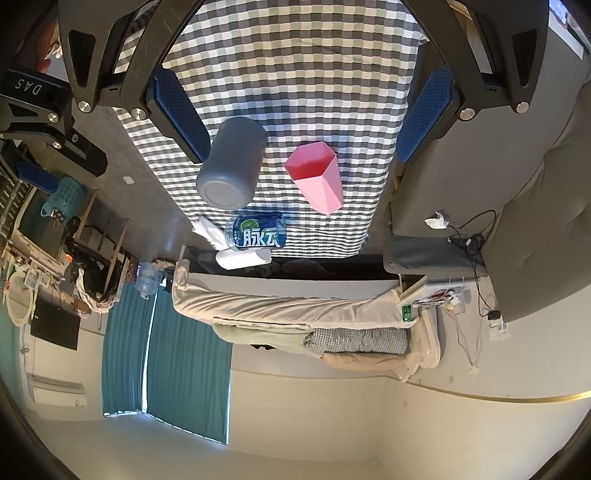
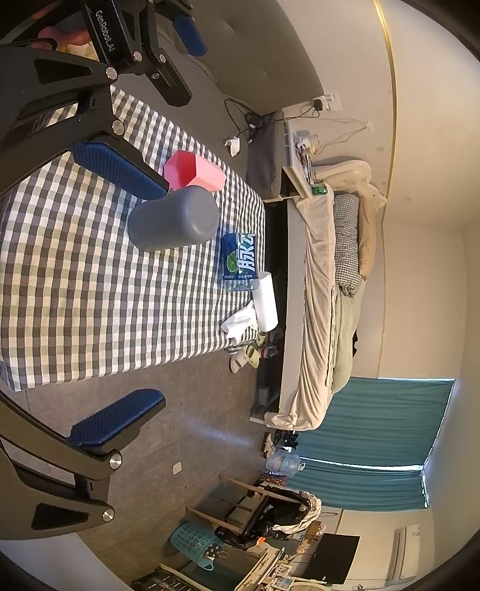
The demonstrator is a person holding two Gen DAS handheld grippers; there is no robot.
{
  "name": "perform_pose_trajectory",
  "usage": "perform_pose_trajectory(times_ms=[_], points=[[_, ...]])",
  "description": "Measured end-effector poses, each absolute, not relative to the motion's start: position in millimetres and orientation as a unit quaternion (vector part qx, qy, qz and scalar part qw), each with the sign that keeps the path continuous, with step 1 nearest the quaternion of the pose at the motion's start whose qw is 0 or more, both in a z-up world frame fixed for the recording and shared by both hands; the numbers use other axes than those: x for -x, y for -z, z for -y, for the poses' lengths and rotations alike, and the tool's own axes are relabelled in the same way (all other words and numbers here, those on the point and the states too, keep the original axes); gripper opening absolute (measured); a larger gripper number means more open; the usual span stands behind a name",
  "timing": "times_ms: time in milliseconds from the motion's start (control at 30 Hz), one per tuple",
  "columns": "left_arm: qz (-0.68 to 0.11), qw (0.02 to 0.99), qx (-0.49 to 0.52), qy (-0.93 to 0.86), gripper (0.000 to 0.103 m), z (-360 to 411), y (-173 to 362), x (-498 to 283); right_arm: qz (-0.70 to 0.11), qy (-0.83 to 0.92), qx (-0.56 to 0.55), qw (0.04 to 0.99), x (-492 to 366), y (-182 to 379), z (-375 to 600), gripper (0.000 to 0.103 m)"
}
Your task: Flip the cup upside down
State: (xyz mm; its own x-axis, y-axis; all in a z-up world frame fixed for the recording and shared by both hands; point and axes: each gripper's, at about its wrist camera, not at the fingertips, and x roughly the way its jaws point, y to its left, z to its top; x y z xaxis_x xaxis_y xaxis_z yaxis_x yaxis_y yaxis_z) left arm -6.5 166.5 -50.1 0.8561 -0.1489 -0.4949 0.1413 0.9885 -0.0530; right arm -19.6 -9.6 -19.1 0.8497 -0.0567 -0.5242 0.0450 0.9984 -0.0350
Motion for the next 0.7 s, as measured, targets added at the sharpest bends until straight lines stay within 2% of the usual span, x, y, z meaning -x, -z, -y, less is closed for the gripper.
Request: perform_pose_trajectory(times_ms=[700], points=[[-0.258, 0.964, 0.012, 0.065, 0.103, -167.7, 49.7, 5.2, -0.278, 0.03, 0.008, 0.96, 14.5, 22.8, 10.4, 0.103]])
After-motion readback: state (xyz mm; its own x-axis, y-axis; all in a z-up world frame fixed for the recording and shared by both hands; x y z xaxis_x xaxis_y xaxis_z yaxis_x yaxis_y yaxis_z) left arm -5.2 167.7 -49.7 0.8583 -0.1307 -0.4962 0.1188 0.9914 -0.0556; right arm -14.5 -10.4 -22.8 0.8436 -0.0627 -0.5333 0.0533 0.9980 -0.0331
